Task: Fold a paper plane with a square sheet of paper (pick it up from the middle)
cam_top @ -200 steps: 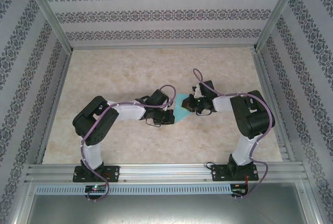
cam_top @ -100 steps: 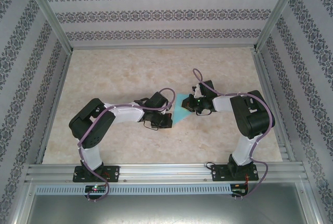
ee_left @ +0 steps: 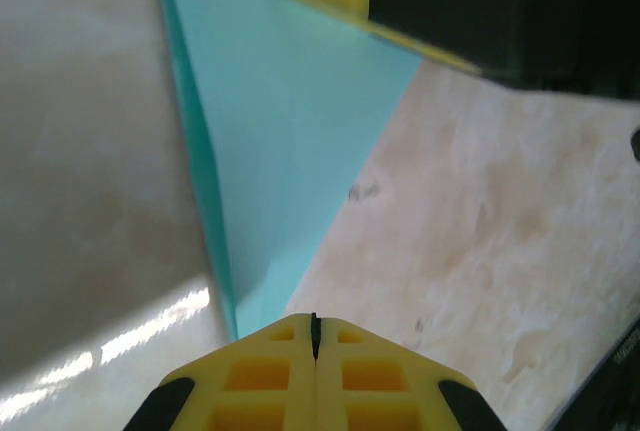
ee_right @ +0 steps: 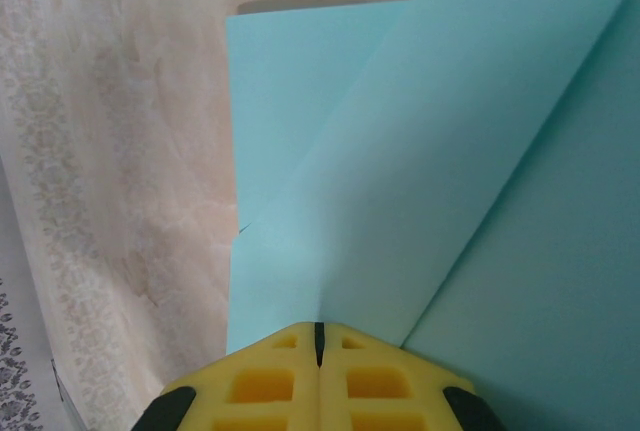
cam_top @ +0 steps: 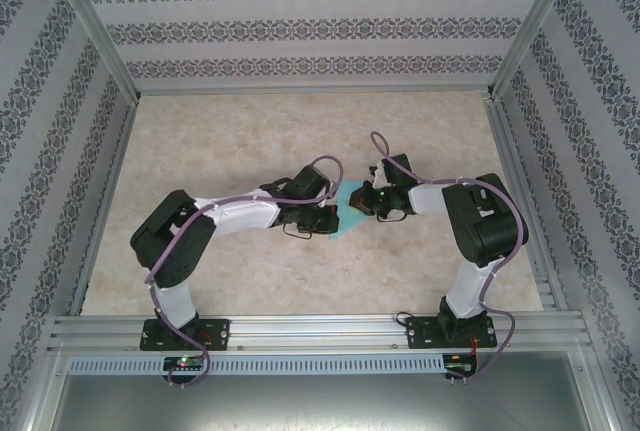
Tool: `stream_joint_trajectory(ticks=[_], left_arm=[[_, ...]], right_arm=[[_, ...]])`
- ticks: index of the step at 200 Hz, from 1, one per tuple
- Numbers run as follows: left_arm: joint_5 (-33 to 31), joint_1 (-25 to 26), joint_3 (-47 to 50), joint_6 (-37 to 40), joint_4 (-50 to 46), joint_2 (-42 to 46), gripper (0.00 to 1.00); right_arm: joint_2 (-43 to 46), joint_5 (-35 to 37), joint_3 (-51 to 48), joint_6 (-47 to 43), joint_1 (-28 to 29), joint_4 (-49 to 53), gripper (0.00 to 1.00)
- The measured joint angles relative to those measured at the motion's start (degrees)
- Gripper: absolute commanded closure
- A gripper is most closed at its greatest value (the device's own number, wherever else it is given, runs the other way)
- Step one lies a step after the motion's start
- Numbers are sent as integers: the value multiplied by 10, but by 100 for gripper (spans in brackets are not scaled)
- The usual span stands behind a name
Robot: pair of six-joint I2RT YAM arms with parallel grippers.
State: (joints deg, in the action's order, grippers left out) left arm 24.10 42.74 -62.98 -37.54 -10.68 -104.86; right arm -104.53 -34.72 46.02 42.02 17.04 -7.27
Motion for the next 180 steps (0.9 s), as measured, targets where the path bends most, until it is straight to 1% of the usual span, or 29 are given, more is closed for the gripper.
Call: stream_joint_trajectory(ticks=[43, 87, 131, 180], left_arm=[[-4, -1, -24, 1, 26, -62, 100], [-1, -1, -19, 2, 41, -68, 100], [0, -1, 45, 2, 93, -34, 100], [8, -4, 122, -1, 95, 26, 100]], right_arm=[[0, -1, 0, 0, 0, 0, 100], [-1, -1, 0, 0, 0, 0, 100], [-1, -1, 0, 0, 0, 0, 100], [-1, -1, 0, 0, 0, 0, 100]])
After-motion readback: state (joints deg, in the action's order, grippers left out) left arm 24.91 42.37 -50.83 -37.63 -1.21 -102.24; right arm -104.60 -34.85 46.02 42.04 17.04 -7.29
